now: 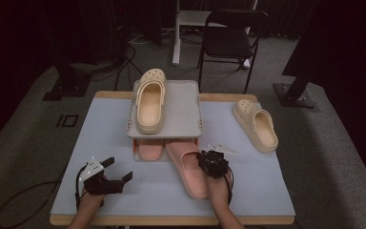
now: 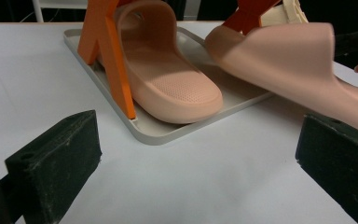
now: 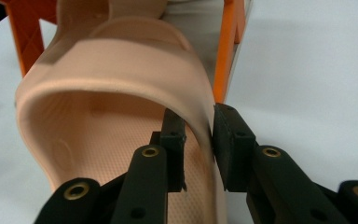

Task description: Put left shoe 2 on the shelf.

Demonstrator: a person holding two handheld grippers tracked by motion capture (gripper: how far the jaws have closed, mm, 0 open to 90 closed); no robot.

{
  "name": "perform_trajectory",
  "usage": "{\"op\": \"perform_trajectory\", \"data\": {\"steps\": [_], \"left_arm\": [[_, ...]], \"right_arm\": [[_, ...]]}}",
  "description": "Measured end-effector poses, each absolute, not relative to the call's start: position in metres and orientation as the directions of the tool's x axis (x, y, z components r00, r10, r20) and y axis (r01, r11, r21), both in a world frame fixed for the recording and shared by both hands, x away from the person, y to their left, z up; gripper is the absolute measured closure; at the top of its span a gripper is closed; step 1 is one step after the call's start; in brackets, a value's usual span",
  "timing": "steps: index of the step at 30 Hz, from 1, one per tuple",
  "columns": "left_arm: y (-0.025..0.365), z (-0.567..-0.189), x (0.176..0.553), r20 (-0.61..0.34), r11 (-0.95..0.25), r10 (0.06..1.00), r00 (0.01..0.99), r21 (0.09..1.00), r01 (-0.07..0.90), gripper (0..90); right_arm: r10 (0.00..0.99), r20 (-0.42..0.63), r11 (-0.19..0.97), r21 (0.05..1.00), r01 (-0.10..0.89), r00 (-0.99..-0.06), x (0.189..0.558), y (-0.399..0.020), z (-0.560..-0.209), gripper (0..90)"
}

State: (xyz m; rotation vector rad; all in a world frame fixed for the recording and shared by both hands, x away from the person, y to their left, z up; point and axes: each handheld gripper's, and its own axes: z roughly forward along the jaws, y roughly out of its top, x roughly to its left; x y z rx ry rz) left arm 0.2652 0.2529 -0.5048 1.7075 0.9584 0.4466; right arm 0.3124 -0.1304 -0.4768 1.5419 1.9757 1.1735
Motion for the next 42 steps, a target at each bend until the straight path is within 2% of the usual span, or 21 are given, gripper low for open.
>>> {"op": "perform_trajectory", "data": {"steps": [11, 14, 19, 20, 26, 28, 31, 42], "left_arm": [[0.254, -0.505, 0.265, -0.161, -0.101, 0.78, 0.605, 0.921, 0.376, 0.1], [0.253, -0.505, 0.265, -0.161, -0.102, 0.779, 0.606, 0.921, 0.376, 0.1], [0.253, -0.505, 0.265, -0.158, -0.106, 0.779, 0.606, 0.921, 0.375, 0.1], [0.253, -0.505, 0.265, -0.158, -0.107, 0.78, 0.606, 0.92, 0.377, 0.1], [0.251, -0.505, 0.265, -0.157, -0.107, 0.779, 0.607, 0.921, 0.375, 0.1], [0.252, -0.505, 0.265, -0.159, -0.106, 0.779, 0.607, 0.92, 0.377, 0.1], [0.252, -0.506, 0.266, -0.163, -0.103, 0.779, 0.606, 0.92, 0.379, 0.1], [0.252, -0.506, 0.266, -0.16, -0.104, 0.777, 0.609, 0.921, 0.376, 0.1]], "right_arm": [[0.911, 0.244, 0.026, 0.77, 0.638, -0.332, 0.312, -0.112, -0.487, 65.2], [0.907, 0.238, 0.041, 0.77, 0.636, -0.347, 0.307, -0.11, -0.488, 59.8], [0.9, 0.242, 0.043, 0.777, 0.627, -0.362, 0.299, -0.112, -0.488, 59.0], [0.903, 0.233, 0.049, 0.78, 0.624, -0.362, 0.296, -0.113, -0.488, 62.2], [0.9, 0.245, 0.042, 0.775, 0.631, -0.361, 0.297, -0.115, -0.49, 63.4], [0.906, 0.201, 0.076, 0.788, 0.611, -0.372, 0.298, -0.114, -0.491, 66.3], [0.908, 0.211, 0.064, 0.782, 0.62, -0.361, 0.3, -0.114, -0.491, 69.8], [0.939, 0.236, -0.043, 0.802, 0.595, -0.25, 0.311, -0.113, -0.489, 73.6]]}}
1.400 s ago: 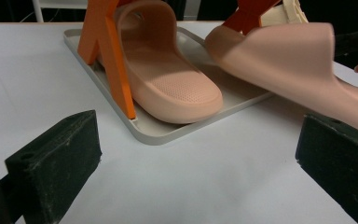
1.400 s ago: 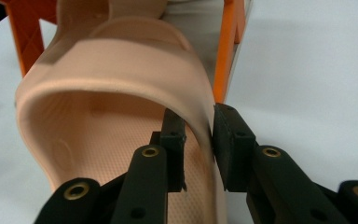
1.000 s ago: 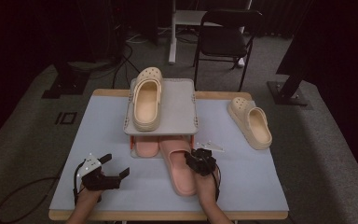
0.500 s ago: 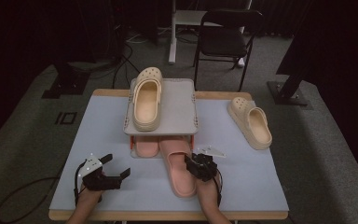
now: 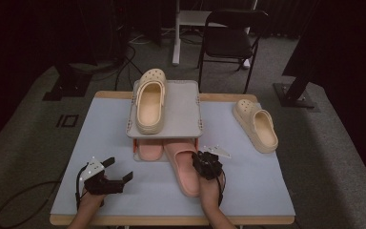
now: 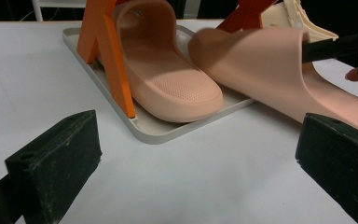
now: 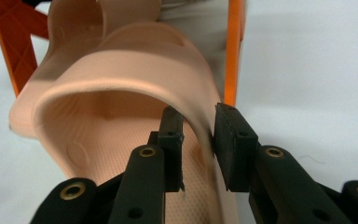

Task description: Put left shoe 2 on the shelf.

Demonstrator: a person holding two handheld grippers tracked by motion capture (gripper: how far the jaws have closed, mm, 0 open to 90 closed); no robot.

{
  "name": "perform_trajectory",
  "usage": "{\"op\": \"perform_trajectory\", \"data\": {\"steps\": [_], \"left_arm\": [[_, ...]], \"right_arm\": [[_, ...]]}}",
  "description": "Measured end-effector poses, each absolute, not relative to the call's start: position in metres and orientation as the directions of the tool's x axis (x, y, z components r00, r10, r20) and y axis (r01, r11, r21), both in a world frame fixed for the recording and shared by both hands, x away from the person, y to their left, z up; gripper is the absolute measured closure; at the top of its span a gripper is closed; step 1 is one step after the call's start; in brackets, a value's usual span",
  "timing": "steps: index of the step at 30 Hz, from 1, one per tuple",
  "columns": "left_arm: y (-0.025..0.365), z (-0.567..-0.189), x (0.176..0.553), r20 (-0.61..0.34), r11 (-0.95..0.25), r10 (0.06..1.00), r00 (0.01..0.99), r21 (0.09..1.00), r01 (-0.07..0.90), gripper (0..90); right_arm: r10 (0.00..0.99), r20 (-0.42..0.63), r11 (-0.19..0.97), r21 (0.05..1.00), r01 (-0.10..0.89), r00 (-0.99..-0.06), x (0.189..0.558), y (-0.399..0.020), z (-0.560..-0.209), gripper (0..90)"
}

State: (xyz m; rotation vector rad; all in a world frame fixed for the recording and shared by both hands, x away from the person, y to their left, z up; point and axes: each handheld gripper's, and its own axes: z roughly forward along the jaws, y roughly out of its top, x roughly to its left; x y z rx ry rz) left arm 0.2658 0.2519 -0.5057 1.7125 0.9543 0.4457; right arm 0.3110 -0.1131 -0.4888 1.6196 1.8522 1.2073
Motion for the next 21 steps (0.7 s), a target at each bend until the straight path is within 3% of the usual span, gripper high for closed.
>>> {"op": "perform_trajectory", "data": {"steps": [11, 14, 21], "left_arm": [[0.252, -0.505, 0.265, -0.155, -0.11, 0.778, 0.608, 0.921, 0.375, 0.1], [0.253, -0.506, 0.265, -0.16, -0.105, 0.778, 0.607, 0.92, 0.377, 0.1], [0.253, -0.505, 0.265, -0.157, -0.108, 0.779, 0.607, 0.92, 0.376, 0.1]], "right_arm": [[0.929, 0.323, -0.161, 0.79, 0.591, -0.178, 0.325, -0.1, -0.491, 69.5], [0.929, 0.316, -0.149, 0.795, 0.588, -0.191, 0.325, -0.097, -0.489, 61.6], [0.924, 0.294, -0.107, 0.814, 0.57, -0.246, 0.316, -0.102, -0.483, 55.1]]}}
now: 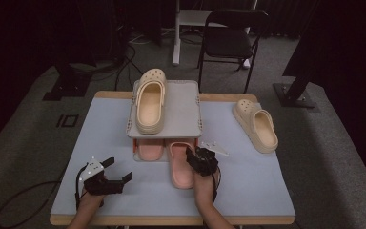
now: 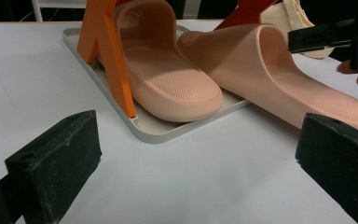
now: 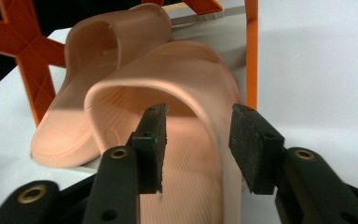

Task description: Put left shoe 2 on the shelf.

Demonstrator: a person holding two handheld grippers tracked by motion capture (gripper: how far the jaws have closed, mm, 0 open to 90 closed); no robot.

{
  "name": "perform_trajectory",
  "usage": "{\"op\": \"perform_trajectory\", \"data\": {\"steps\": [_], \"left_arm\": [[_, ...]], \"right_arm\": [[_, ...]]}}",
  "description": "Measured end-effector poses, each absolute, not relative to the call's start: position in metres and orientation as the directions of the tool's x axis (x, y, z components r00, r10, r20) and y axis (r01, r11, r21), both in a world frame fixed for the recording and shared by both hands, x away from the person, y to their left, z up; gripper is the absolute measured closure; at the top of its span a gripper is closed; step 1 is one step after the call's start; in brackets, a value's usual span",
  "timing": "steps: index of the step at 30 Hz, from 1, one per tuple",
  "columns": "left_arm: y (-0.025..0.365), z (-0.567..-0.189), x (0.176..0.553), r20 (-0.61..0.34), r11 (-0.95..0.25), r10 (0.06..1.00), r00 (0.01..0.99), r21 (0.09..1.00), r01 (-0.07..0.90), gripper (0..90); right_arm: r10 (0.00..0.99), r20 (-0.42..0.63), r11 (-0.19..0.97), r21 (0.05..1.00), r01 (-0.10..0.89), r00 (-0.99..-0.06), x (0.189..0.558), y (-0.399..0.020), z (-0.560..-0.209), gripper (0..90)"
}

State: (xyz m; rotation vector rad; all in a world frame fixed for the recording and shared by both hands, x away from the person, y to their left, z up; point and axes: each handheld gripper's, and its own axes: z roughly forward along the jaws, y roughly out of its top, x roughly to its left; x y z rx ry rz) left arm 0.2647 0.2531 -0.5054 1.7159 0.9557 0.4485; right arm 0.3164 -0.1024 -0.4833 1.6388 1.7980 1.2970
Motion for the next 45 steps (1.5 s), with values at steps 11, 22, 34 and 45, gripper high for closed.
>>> {"op": "perform_trajectory", "data": {"steps": [11, 22, 34, 45], "left_arm": [[0.252, -0.506, 0.264, -0.157, -0.111, 0.78, 0.606, 0.918, 0.38, 0.1], [0.251, -0.506, 0.264, -0.158, -0.111, 0.779, 0.607, 0.918, 0.381, 0.1], [0.25, -0.506, 0.264, -0.154, -0.116, 0.779, 0.608, 0.918, 0.381, 0.1], [0.252, -0.507, 0.264, -0.154, -0.114, 0.781, 0.605, 0.918, 0.381, 0.1]], "right_arm": [[0.904, 0.283, -0.057, 0.821, 0.568, -0.319, 0.291, -0.119, -0.478, 51.8], [0.884, 0.256, 0.013, 0.822, 0.57, -0.39, 0.254, -0.131, -0.482, 55.0], [0.861, 0.206, 0.117, 0.81, 0.575, -0.465, 0.223, -0.127, -0.494, 80.5], [0.825, 0.188, 0.197, 0.788, 0.584, -0.532, 0.208, -0.116, -0.506, 90.0]]}}
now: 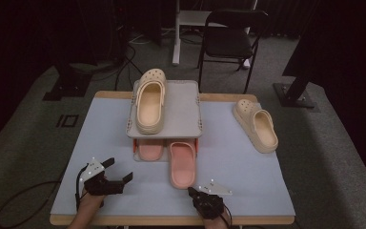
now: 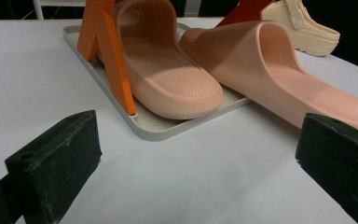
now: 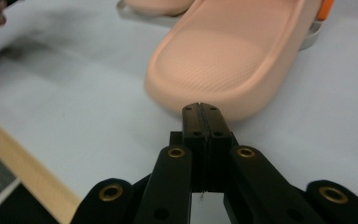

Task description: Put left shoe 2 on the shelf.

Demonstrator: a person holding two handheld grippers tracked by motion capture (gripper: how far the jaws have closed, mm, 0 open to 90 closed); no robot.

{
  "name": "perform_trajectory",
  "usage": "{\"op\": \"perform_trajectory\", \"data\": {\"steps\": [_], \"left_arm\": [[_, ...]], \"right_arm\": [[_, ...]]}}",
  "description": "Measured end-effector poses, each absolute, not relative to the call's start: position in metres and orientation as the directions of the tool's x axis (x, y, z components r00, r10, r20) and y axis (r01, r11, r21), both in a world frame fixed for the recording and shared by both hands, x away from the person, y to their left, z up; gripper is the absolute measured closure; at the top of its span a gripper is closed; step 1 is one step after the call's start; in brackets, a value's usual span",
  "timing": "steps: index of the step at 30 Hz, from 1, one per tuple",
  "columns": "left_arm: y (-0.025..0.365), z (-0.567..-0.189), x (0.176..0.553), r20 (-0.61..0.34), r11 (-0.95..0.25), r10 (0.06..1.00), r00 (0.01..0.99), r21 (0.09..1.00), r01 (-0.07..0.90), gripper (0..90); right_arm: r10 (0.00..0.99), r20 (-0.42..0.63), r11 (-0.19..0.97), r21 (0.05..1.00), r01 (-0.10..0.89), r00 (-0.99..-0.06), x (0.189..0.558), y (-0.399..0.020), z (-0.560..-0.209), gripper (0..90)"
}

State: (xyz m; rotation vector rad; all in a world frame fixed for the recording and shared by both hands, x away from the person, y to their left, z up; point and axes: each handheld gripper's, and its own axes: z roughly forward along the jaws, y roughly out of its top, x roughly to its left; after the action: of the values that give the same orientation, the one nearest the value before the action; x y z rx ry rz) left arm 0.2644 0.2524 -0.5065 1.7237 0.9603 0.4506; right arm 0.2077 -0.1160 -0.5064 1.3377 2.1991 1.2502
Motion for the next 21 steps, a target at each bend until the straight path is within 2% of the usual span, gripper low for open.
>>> {"op": "perform_trajectory", "data": {"steps": [11, 21], "left_arm": [[0.252, -0.506, 0.265, -0.152, -0.115, 0.782, 0.604, 0.918, 0.38, 0.1], [0.251, -0.507, 0.265, -0.149, -0.122, 0.782, 0.605, 0.915, 0.383, 0.1]], "right_arm": [[0.821, 0.186, 0.207, 0.785, 0.584, -0.54, 0.217, -0.106, -0.513, 90.0], [0.84, 0.207, 0.163, 0.786, 0.596, -0.502, 0.24, -0.108, -0.51, 90.0]]}}
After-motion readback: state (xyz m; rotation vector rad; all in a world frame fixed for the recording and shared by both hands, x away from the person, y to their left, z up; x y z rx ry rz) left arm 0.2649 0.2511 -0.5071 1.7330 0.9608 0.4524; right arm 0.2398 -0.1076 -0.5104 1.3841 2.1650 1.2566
